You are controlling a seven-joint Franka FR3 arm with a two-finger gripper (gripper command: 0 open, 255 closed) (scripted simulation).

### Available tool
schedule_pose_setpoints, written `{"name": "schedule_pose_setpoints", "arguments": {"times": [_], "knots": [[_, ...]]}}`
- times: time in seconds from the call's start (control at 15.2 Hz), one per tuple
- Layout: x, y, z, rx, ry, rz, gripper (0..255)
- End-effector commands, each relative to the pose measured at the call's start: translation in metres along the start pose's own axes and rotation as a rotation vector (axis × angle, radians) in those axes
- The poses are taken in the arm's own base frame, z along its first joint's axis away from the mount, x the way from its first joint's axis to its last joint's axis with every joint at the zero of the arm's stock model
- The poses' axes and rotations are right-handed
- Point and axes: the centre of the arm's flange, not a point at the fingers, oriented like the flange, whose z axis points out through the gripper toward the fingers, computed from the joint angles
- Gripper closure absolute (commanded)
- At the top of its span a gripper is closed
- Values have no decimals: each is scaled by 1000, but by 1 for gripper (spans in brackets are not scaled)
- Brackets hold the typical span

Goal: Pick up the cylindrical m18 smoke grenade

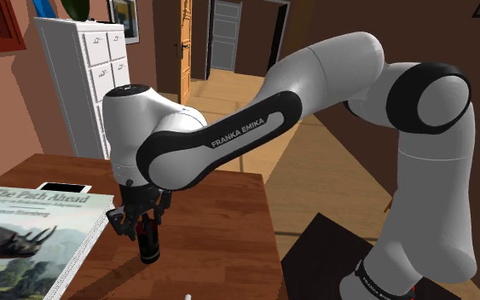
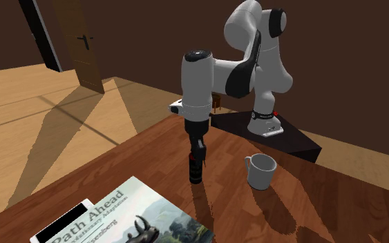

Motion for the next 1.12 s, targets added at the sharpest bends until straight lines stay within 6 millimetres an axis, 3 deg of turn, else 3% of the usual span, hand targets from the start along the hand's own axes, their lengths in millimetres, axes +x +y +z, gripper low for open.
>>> {"name": "schedule_pose_setpoints", "arguments": {"times": [0.0,0.92,1.06], "knots": [[0,1,-4,-1,-2,0,255],[0,1,-78,-1,-2,0,255],[0,1,-79,-1,-2,0,255]]}}
